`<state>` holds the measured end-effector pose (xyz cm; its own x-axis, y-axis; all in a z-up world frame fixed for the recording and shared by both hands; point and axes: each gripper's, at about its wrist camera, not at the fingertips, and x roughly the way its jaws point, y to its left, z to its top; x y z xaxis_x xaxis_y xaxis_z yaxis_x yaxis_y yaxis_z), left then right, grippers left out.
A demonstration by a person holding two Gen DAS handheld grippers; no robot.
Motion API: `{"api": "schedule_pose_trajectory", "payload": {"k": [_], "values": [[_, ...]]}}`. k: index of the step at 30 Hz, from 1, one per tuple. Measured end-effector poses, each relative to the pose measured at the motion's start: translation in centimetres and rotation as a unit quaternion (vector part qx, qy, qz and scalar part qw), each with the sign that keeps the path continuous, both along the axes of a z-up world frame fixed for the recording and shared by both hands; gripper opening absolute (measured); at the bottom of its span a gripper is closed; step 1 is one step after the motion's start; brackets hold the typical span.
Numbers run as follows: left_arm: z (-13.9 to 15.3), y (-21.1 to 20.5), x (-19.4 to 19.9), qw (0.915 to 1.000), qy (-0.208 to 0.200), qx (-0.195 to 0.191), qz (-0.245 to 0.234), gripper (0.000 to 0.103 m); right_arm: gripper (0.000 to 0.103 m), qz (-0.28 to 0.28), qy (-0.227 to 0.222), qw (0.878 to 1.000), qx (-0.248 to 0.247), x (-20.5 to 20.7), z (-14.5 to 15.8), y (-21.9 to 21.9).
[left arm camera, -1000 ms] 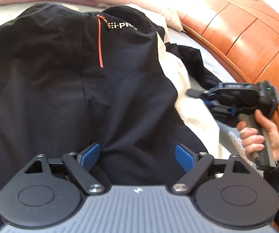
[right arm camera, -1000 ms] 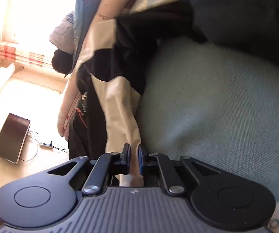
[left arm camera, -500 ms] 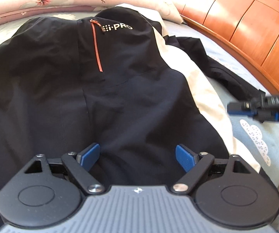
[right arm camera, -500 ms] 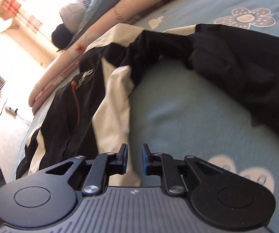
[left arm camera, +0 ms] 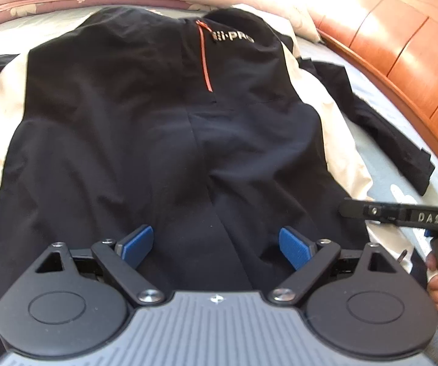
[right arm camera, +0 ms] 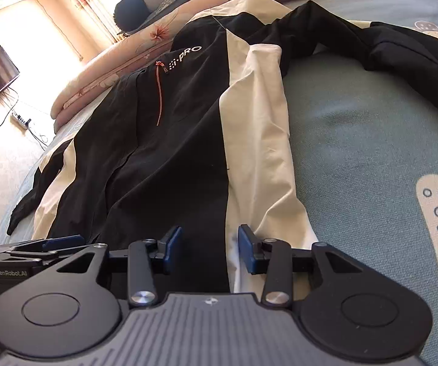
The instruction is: Fold clothes
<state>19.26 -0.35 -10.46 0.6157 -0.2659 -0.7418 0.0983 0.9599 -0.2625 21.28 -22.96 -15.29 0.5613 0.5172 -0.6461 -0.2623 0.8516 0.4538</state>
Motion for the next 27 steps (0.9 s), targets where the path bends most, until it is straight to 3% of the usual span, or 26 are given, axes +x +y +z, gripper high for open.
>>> {"api": "schedule_pose_trajectory", "payload": {"k": [5,8,10,13,15,19,24,27], "values": [[0.6,5.0,-0.4,0.9969,-0.039,-0.009,0.067,0.09,0.056,-0.008,-0.001,1.0,-0.002,-0.2,0.1,0.5],[-0.5,10.4,0.2,0.9886,-0.033,-0.03,0.143,0.09,0.064,-0.006,-0.003,1.0,-0.021,-0.2,0.3,1.5],[-1.7,14.0,0.2,0.9816,-0.025,-0.037,0.185,0.082,0.073,0.001,-0.002,0.999,-0.036,-0.3,0.5,2.4],[-1.5,16.9,-0.8,0.9785,-0.031,0.003,0.204,0.073,0.092,0.013,0.0,0.998,-0.064,-0.3,0.9,3.9],[-1.5,18.4,-1.5,0.976,-0.026,0.021,0.215,0.073,0.099,0.021,0.004,0.995,-0.096,-0.2,1.1,5.4],[-0.4,20.1,-1.9,0.9769,-0.012,-0.001,0.213,0.07,0.099,0.018,-0.006,0.989,-0.147,-0.1,1.8,7.9],[2.3,19.4,0.2,0.9808,-0.071,-0.056,0.172,0.078,0.099,0.01,-0.018,0.991,-0.131,-0.2,3.4,7.7],[1.9,18.5,3.9,0.9849,-0.071,-0.065,0.144,0.078,0.099,0.009,-0.023,0.991,-0.135,-0.3,4.3,7.4]]}}
